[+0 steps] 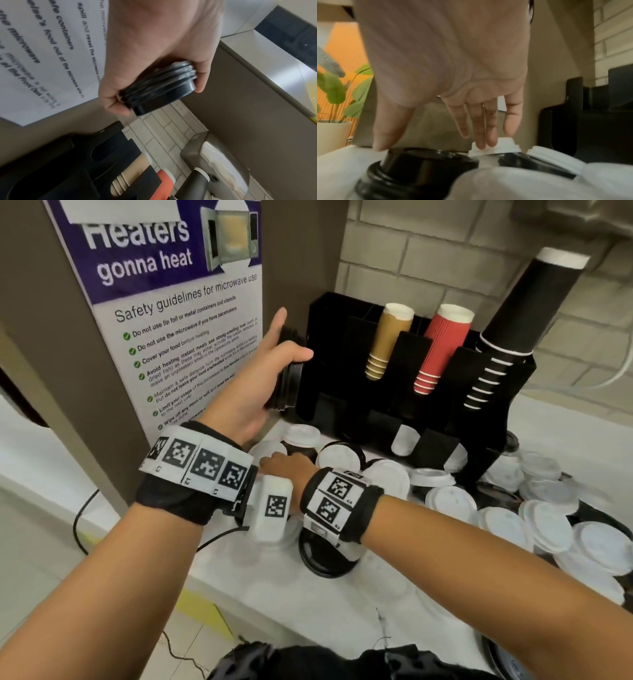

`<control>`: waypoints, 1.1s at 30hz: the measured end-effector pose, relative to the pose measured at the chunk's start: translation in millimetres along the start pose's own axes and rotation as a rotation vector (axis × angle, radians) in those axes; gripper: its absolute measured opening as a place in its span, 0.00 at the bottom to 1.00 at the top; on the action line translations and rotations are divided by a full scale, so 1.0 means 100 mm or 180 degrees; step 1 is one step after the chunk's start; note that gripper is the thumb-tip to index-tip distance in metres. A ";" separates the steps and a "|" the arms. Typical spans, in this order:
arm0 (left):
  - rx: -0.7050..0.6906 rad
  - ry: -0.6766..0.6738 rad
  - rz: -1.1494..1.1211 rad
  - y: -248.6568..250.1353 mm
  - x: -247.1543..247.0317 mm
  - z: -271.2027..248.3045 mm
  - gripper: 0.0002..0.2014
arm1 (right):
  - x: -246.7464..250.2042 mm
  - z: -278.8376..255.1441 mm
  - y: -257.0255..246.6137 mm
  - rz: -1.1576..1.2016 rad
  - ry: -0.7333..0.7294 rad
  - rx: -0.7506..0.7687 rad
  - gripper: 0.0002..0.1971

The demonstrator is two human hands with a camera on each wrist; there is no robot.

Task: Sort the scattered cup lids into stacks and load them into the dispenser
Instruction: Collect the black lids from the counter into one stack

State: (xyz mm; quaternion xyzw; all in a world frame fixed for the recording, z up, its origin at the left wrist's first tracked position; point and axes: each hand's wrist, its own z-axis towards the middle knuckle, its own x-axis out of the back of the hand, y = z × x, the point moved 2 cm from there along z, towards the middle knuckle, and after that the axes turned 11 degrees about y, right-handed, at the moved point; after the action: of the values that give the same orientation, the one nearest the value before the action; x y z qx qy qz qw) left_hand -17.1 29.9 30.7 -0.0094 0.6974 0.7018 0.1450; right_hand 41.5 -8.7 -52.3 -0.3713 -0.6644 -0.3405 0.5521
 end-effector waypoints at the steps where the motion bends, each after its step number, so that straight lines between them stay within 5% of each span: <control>1: -0.0046 0.0012 0.0032 0.02 0.01 -0.01 0.43 | 0.01 0.01 -0.01 0.0049 -0.0062 -0.0008 0.24; 14: -0.0250 -0.0098 0.0006 0.04 -0.01 -0.09 0.37 | -0.13 0.10 0.03 0.0162 -0.0638 -0.0414 0.34; 25: -0.0309 -0.0157 0.0025 0.00 0.05 -0.03 0.29 | -0.26 0.25 0.18 0.0292 -0.0607 -0.0507 0.28; 29: -0.0351 -0.0117 0.0000 0.01 0.08 -0.01 0.25 | 0.15 0.11 0.41 0.1482 -0.0006 -0.0536 0.20; 33: -0.0359 -0.0005 -0.0199 0.01 0.07 -0.01 0.22 | 0.37 -0.14 0.78 0.2918 0.0824 -0.1172 0.17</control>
State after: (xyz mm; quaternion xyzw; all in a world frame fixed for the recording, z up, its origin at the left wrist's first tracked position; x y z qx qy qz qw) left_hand -24.5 30.2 30.0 -0.0389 0.6560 0.7351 0.1666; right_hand 112.0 22.4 -10.5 -0.6704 -0.2884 -0.2180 0.6479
